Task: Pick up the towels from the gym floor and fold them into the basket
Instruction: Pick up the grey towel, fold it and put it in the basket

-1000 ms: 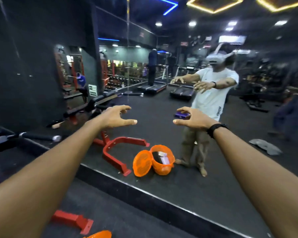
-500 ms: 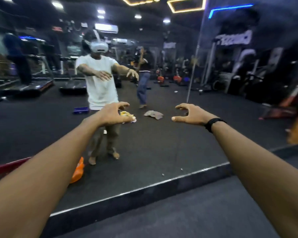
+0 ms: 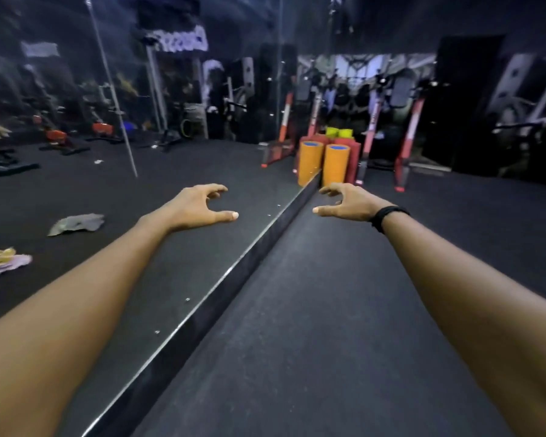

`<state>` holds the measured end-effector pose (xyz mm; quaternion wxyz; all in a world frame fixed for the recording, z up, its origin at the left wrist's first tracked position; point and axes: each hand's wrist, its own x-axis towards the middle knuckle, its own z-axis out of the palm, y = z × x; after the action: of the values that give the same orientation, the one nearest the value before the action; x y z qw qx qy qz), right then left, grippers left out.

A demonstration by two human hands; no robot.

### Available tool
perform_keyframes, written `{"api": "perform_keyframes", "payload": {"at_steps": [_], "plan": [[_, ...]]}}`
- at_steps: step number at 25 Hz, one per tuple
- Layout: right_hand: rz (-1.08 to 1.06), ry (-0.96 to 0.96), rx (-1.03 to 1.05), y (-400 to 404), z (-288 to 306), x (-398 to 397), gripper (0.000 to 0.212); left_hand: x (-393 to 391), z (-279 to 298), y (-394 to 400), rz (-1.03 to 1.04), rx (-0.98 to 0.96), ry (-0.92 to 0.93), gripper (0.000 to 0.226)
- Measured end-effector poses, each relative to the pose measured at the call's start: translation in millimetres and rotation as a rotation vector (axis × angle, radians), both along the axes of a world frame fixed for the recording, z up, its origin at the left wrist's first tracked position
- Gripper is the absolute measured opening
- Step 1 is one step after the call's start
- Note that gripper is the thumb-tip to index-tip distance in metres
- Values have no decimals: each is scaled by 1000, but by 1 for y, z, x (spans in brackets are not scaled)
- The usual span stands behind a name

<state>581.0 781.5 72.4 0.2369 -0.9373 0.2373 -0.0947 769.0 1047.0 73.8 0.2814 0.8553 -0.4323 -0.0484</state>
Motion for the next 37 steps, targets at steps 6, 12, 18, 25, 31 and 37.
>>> {"api": "perform_keyframes", "payload": {"at_steps": [6,12,18,25,31,37], "plan": [[-287,38,17,-17,-21,-115,68,-33,-24,-87,-254,-4,81,73],[-554,66,12,-47,-22,-237,70,-105,-38,-177,-487,26,110,73],[-713,69,-16,-94,-16,-346,70,-194,-34,-281,-672,3,114,78],[-826,89,-1,-156,-8,-455,72,-306,-20,-393,-824,-9,85,77],[-955,94,21,-197,-23,-541,71,-395,-32,-481,-965,34,73,79],[-1072,136,26,-251,-45,-603,69,-463,-56,-575,-1099,50,78,78]]}}
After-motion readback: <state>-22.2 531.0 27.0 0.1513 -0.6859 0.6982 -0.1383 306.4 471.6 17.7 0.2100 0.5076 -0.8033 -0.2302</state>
